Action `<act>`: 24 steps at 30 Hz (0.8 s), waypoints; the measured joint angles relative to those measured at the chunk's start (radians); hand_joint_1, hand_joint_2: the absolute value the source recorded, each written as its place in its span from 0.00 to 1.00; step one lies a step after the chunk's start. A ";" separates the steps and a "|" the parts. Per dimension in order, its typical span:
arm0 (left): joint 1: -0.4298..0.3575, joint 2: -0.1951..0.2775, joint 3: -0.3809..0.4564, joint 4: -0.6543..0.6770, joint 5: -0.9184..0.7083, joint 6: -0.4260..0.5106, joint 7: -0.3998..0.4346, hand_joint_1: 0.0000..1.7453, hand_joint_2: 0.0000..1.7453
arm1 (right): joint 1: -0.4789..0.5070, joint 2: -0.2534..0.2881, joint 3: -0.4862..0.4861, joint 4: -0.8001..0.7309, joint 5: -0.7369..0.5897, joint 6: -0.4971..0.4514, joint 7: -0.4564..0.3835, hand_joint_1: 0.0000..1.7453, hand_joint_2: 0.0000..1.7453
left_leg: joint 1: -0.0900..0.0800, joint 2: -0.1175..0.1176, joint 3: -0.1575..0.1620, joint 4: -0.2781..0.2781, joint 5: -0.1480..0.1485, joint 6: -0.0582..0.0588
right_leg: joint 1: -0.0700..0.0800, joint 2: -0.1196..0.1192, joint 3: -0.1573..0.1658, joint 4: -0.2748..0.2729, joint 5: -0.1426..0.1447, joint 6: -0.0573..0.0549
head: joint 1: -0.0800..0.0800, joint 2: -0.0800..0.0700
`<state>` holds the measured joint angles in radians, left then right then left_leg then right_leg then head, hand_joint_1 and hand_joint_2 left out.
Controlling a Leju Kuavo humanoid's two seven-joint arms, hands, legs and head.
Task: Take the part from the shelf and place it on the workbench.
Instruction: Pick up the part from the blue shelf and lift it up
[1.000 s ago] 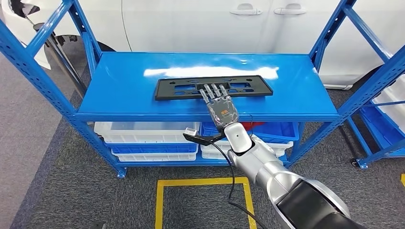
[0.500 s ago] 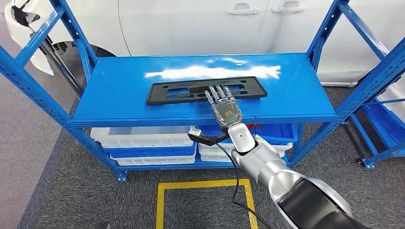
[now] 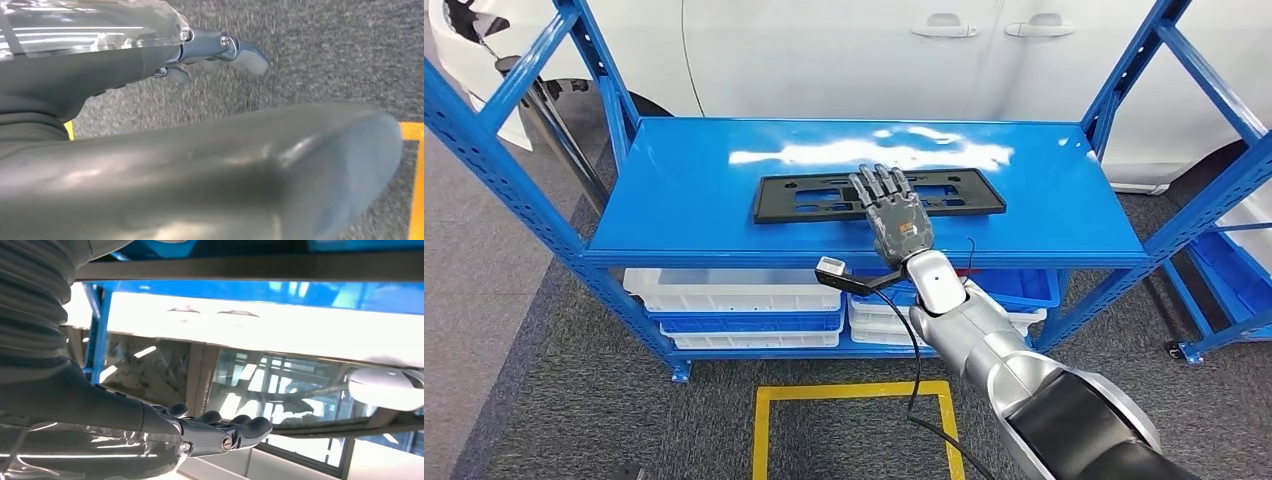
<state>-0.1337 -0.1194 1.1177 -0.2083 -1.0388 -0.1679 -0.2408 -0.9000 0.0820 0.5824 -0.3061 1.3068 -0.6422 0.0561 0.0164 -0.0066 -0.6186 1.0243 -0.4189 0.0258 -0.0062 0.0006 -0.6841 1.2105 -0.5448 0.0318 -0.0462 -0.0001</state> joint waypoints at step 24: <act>-0.001 -0.002 0.000 0.001 0.001 0.000 -0.002 0.00 0.00 | 0.003 0.075 -0.031 -0.008 0.074 0.070 -0.036 0.00 1.00 | 0.006 0.001 -0.009 0.011 0.000 -0.041 | 0.004 0.001 0.089 -0.190 0.099 -0.024 | 0.000 0.000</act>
<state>-0.1350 -0.1213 1.1174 -0.2075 -1.0380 -0.1682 -0.2433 -0.8965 0.1574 0.5509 -0.3138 1.3812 -0.5719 0.0198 0.0223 -0.0054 -0.6273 1.0351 -0.4190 -0.0152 -0.0026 0.0020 -0.5954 1.0207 -0.4455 0.0075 -0.0462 -0.0001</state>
